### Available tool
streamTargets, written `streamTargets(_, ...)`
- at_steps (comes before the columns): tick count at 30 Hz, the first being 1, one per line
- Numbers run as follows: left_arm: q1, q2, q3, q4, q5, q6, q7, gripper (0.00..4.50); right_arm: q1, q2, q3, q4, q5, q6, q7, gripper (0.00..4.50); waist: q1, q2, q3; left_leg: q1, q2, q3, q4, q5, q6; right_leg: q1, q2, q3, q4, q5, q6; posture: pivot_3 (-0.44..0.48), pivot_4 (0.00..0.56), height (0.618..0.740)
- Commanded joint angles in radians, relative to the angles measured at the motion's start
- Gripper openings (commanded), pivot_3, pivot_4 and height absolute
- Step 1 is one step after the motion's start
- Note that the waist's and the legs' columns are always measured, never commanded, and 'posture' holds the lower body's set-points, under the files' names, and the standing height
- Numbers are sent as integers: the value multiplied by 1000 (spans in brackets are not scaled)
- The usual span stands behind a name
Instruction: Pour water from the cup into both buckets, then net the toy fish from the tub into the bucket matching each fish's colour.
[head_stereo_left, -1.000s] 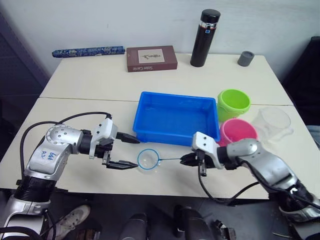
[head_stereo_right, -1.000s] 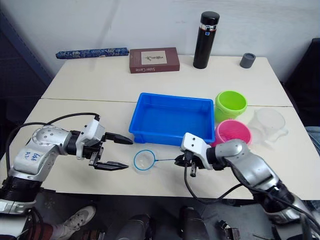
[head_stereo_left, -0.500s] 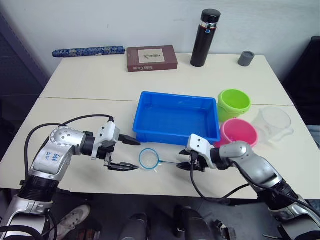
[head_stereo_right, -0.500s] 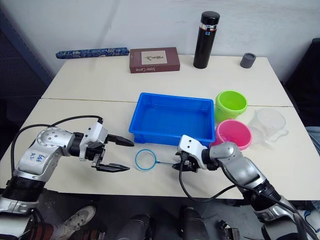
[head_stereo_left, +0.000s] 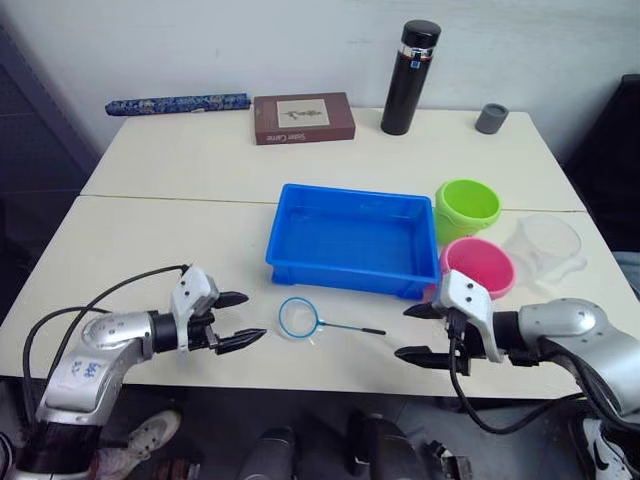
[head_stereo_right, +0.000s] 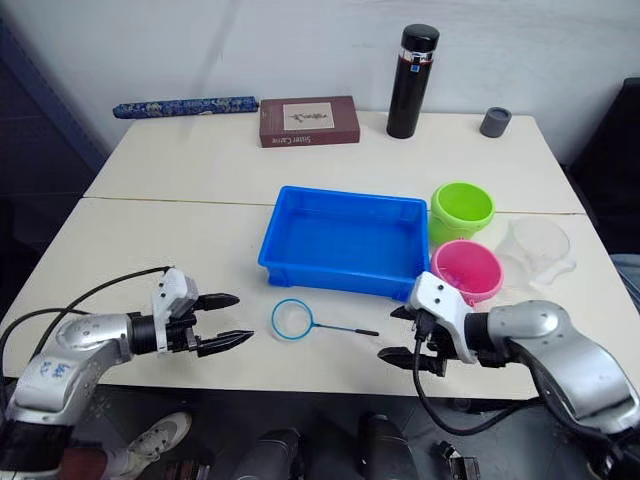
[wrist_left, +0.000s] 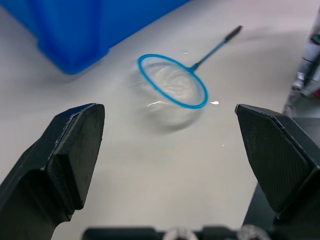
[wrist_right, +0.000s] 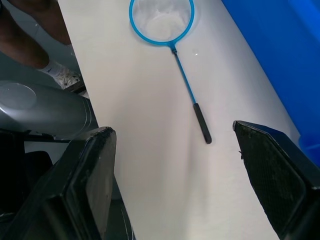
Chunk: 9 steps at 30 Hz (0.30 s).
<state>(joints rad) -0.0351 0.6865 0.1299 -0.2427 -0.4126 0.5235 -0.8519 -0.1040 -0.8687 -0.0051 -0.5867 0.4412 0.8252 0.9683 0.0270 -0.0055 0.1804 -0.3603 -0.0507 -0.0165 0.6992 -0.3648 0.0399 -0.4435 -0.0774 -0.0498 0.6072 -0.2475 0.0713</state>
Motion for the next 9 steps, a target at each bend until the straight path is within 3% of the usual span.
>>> streamTargets(1,67,-22,60,-73,-2,7,77,4500,60,12,-20,-15,-14,-49,-43,3975,0,0,0,1,0,0,0,0,0,1,0,1,0,0,0,0,150,739)
streamTargets(9,179,-74,114,-142,-26,32,171,4500,133,38,-12,4,-35,-108,-99,3975,0,0,0,2,0,1,-1,-1,0,1,0,2,1,0,0,0,150,739)
